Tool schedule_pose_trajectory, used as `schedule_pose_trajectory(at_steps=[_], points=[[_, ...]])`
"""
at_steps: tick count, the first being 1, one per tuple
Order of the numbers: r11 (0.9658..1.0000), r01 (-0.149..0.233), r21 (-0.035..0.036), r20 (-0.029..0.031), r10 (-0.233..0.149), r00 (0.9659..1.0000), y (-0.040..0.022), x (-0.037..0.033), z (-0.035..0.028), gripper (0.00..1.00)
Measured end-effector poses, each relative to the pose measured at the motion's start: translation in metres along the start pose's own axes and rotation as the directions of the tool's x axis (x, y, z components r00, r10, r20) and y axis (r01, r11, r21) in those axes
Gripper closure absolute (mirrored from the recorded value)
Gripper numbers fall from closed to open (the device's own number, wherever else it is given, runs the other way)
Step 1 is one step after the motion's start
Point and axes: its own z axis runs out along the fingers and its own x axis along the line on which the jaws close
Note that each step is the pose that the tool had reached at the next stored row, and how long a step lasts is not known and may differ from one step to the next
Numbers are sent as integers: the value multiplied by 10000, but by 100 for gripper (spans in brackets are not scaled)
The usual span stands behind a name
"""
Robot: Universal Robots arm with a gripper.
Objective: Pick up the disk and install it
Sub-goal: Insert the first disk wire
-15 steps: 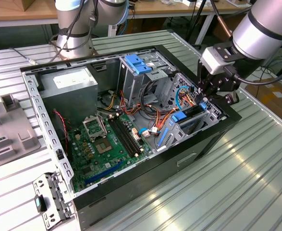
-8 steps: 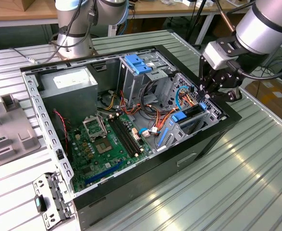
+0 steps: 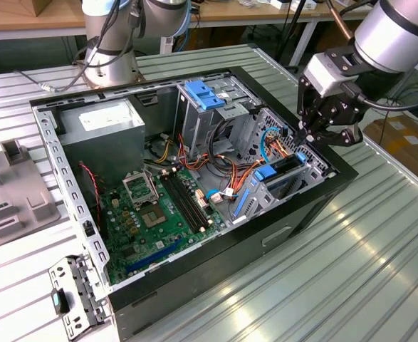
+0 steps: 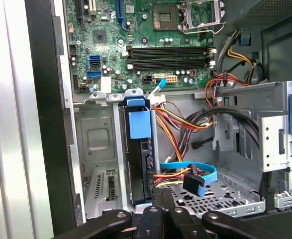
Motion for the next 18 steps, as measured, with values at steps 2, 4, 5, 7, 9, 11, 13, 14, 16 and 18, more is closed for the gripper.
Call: schedule_pose_trajectory(at_steps=[2,4,5,7,9,11,13,14,16,18], points=[[10000,0,0,2,0,10000,0,-1,-5,89],[10000,1,-5,-1,-1,10000,-6,-2,-6,89],[10000,2,-4,-55,-2,10000,-7,-2,-7,89],[10000,29,22,-403,-28,9992,-8,-2,-6,89],[10000,62,46,-751,-59,9972,-8,-2,-5,89],[9999,96,65,-1052,-88,9944,-8,-2,-4,89],[9999,96,66,-1060,-89,9943,-7,-1,-4,89],[9999,96,61,-1061,-89,9943,-7,-1,-4,89],[9999,61,-159,-1081,-77,9941,-8,-1,-2,89],[9982,-13,-600,-1120,-54,9937,-9,0,3,89]])
